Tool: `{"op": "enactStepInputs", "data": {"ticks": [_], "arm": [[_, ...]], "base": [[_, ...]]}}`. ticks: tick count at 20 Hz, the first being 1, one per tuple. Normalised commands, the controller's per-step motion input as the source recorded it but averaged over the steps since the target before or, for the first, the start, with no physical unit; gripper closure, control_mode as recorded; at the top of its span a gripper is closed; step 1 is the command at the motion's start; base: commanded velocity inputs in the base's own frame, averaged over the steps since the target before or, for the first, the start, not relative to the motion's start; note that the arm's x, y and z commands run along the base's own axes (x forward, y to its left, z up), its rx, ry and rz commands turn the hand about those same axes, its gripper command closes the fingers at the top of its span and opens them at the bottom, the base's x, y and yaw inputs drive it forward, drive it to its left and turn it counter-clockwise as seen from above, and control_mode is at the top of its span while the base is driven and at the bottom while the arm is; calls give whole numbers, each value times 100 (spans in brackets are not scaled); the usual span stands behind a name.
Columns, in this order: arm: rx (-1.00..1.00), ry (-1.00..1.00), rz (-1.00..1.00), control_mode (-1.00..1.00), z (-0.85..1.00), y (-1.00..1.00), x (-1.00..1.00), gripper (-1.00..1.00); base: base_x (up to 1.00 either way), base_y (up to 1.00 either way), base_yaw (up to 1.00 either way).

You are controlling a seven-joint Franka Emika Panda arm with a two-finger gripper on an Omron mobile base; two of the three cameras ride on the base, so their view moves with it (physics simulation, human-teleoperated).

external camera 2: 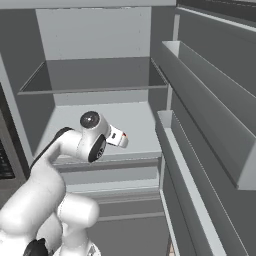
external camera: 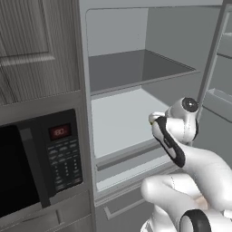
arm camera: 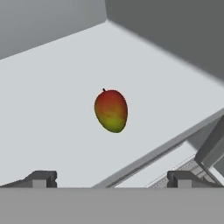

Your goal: Retrieve the tangerine and mango from the fridge and place them into the bowl on the dining table.

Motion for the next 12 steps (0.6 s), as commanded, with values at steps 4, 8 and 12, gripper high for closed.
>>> {"op": "enactStepInputs", "data": {"ticks": [4,8,12], "arm": [[0,1,0,-100,-21,-7,32,-100],[0,1,0,-100,-23,0,37,-100],[0,1,0,-100,-22,0,34,-100]], "base": [[0,0,0],[0,0,0],[0,0,0]]}}
